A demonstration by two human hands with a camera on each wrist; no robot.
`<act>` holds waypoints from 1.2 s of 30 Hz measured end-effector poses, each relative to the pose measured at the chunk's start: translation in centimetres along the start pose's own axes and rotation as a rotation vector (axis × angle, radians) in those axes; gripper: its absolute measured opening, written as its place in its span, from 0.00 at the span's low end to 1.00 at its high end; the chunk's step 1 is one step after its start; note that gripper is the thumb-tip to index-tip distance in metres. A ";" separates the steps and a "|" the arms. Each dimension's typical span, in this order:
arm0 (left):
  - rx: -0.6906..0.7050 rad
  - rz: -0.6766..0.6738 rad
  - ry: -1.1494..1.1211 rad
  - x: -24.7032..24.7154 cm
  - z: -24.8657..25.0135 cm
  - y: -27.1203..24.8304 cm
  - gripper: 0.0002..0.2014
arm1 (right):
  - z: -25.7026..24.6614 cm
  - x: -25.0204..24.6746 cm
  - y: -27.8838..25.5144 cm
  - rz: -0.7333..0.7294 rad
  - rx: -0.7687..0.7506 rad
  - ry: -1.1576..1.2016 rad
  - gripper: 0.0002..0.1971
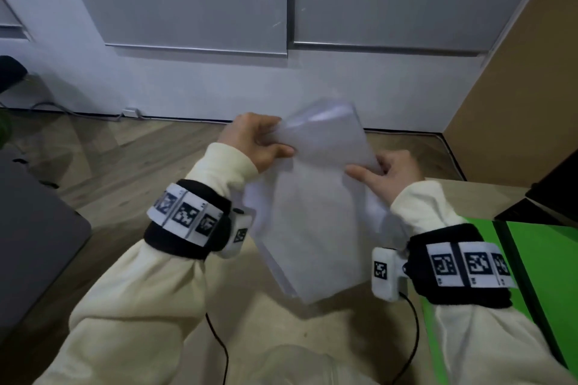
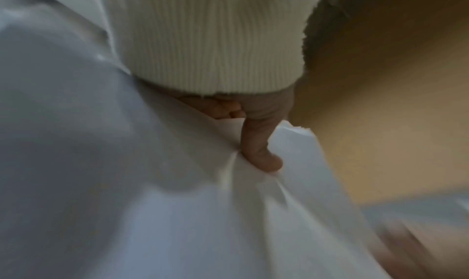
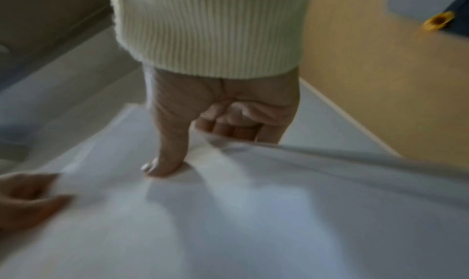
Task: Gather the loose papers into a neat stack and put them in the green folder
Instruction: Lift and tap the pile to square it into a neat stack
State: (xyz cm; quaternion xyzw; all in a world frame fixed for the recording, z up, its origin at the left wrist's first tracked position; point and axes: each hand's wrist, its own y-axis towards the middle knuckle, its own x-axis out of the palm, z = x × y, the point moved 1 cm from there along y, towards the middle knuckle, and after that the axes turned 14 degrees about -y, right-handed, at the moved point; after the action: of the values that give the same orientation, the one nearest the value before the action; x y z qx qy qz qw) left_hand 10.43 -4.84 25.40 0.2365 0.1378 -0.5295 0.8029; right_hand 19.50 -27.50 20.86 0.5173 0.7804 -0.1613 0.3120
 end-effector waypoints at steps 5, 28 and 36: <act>-0.038 0.160 -0.395 -4.6 -2.2 -1.4 0.09 | 7.4 -1.5 -1.5 -0.102 0.196 -0.050 0.14; -0.521 0.174 -0.602 2.3 -16.0 -6.9 0.34 | 8.8 5.9 -3.3 0.205 0.400 0.417 0.05; -0.592 0.607 -0.829 3.3 -15.6 -6.2 0.06 | 8.1 6.8 -1.9 0.464 0.484 0.528 0.10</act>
State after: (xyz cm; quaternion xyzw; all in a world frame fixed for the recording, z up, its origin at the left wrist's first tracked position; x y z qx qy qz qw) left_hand 6.55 -1.26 9.08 -0.1952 -0.1195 -0.2635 0.9371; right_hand 18.52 -28.10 10.16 0.7612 0.6359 -0.1273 -0.0011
